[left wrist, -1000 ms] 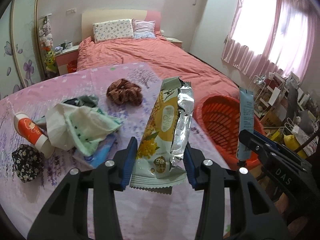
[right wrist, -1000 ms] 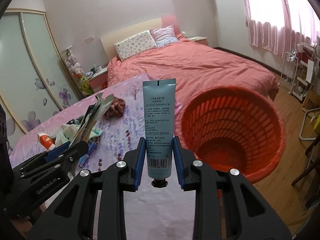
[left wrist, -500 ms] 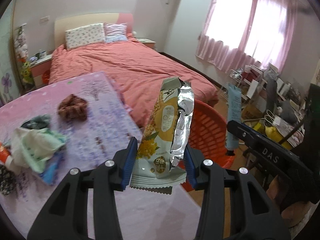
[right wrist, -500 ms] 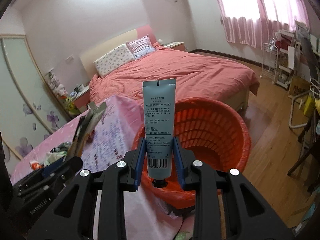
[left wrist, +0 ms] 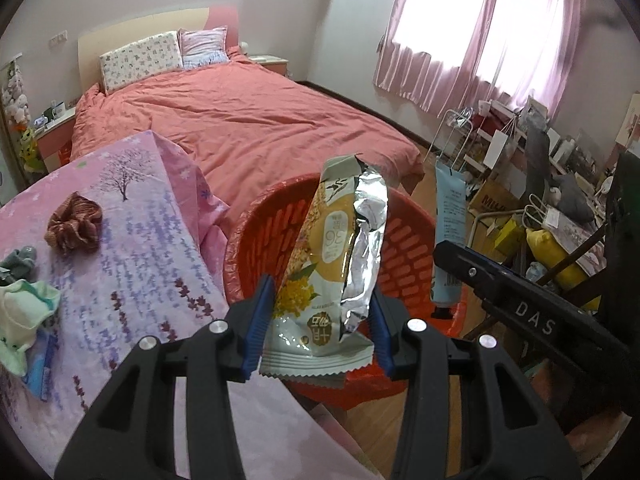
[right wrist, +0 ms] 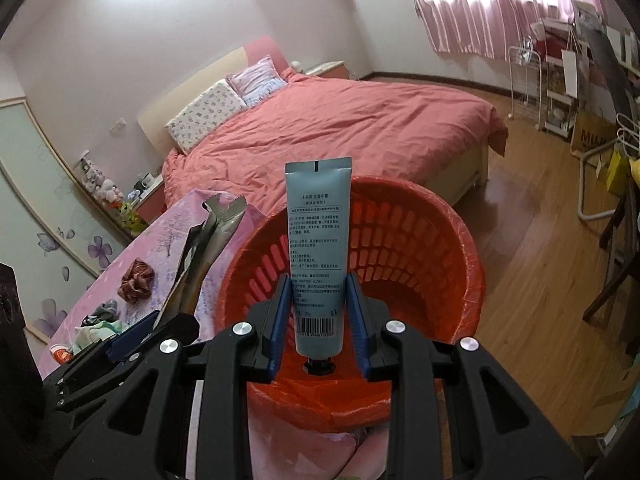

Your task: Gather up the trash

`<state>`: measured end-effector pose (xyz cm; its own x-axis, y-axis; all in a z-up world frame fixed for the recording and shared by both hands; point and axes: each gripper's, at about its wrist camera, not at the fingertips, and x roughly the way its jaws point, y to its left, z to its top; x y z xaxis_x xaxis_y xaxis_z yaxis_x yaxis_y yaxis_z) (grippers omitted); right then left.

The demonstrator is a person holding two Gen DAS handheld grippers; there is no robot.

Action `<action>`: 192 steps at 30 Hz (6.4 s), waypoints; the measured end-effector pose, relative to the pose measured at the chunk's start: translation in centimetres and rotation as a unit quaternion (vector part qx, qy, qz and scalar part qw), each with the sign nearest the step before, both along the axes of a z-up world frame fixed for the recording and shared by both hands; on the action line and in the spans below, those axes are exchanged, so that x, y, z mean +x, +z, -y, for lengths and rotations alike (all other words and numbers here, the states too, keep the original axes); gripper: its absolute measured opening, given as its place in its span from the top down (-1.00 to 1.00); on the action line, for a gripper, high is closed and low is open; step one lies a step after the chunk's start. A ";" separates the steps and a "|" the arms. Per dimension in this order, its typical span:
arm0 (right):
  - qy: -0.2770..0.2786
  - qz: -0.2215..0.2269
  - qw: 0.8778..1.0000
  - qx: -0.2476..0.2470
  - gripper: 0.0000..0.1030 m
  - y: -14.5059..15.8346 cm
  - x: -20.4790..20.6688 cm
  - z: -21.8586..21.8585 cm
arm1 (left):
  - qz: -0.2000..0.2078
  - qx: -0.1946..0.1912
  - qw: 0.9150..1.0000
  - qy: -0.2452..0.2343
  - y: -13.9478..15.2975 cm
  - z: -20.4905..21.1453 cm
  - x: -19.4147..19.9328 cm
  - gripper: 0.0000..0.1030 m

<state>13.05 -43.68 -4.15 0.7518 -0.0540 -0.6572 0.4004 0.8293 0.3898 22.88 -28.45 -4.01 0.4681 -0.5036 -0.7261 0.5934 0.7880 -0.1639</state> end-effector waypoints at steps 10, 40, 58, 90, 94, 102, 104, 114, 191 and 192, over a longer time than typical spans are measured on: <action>-0.011 -0.014 1.000 0.006 0.05 -0.6 0.5 0.9 | -0.009 0.022 0.999 0.042 -1.5 -2.1 1.8 -0.29; 0.172 -0.026 0.981 -0.079 0.05 -0.6 2.9 -18.3 | 0.037 0.067 0.928 0.365 -2.0 -37.2 -0.8 -0.40; 0.245 -0.029 0.963 -0.106 0.05 -1.0 4.6 -27.0 | -0.016 0.029 0.933 0.359 -4.7 -41.5 3.7 0.56; 0.185 -0.024 0.980 -0.075 0.94 -1.0 7.2 -26.1 | -0.020 0.069 0.921 0.384 -5.4 -44.2 3.4 0.47; 0.195 -0.032 0.977 -0.079 0.82 -1.2 6.3 -24.7 | -0.019 0.070 0.921 0.384 -5.4 -44.5 3.4 0.47; 0.216 -0.021 0.975 -0.056 -0.10 -1.5 6.1 -24.5 | -0.019 0.072 0.921 0.384 -5.4 -44.5 3.3 0.46; 0.219 -0.016 0.975 -0.042 -0.10 -1.5 6.5 -24.6 | -0.019 0.072 0.921 0.383 -5.4 -44.6 3.3 0.46; 0.190 -0.016 0.980 -0.058 -0.08 -1.0 9.4 -25.5 | -0.019 0.072 0.920 0.384 -5.4 -44.5 3.3 0.45; 0.120 0.077 0.987 -0.075 0.93 7.5 0.0 -15.6 | 0.071 -0.033 0.979 0.189 8.0 -28.5 -3.6 0.65; 0.112 0.078 0.988 -0.075 0.93 7.6 -0.2 -14.8 | 0.070 -0.035 0.980 0.181 8.0 -27.7 -3.5 0.65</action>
